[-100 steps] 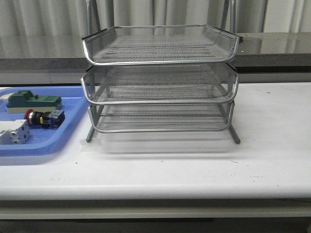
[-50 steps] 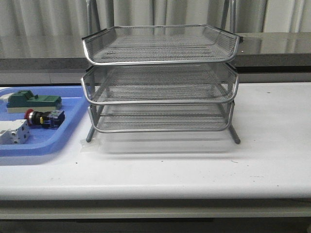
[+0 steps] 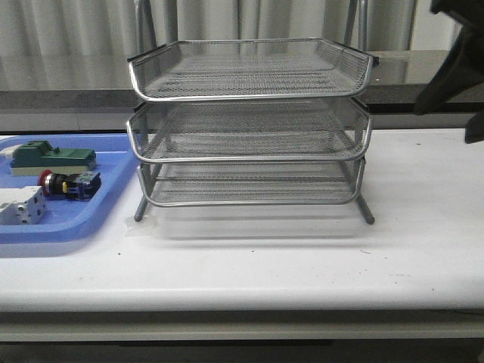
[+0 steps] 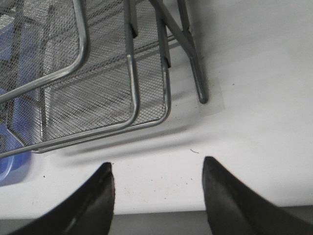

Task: Place button on rack with both arms
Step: 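Move the right gripper toward the middle tier of the mesh rack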

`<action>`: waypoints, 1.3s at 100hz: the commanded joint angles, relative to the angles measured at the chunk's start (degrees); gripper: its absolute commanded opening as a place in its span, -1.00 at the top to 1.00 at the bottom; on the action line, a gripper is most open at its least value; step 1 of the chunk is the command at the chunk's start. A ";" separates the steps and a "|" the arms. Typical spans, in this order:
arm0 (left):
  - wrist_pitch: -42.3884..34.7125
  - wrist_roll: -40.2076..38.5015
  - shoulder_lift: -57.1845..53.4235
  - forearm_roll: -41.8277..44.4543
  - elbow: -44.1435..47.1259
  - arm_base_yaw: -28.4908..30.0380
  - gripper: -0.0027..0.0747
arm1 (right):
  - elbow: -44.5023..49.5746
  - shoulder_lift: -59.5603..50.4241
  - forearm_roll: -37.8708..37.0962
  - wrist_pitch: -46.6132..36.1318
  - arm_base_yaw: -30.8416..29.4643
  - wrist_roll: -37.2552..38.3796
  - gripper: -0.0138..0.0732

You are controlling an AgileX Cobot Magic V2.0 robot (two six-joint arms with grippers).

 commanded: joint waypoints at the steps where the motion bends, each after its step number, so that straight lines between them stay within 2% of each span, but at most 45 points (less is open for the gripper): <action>1: -3.85 -0.53 -1.82 -0.52 1.81 0.18 0.98 | -2.06 1.84 2.21 -7.02 1.84 -0.55 -0.30; 31: -3.85 -0.53 -1.82 -0.52 1.81 0.18 0.98 | -2.06 7.53 3.33 -12.14 3.09 -0.55 -0.30; 97: -3.85 -0.53 -1.82 -0.52 1.81 0.18 0.98 | -2.06 7.53 5.08 -11.95 3.02 -0.55 -0.30; 103: -3.85 -0.53 -1.82 -0.52 1.81 0.18 0.98 | -2.06 7.53 7.68 -12.01 3.02 -1.78 -0.30; 110: -3.85 -0.53 -1.82 -0.52 1.81 0.18 0.98 | -2.06 7.53 13.39 -12.14 3.02 -6.96 -0.30; 130: -3.85 -0.53 -1.82 -0.52 1.81 0.18 0.98 | -2.06 7.53 37.05 -11.33 2.82 -30.68 -0.30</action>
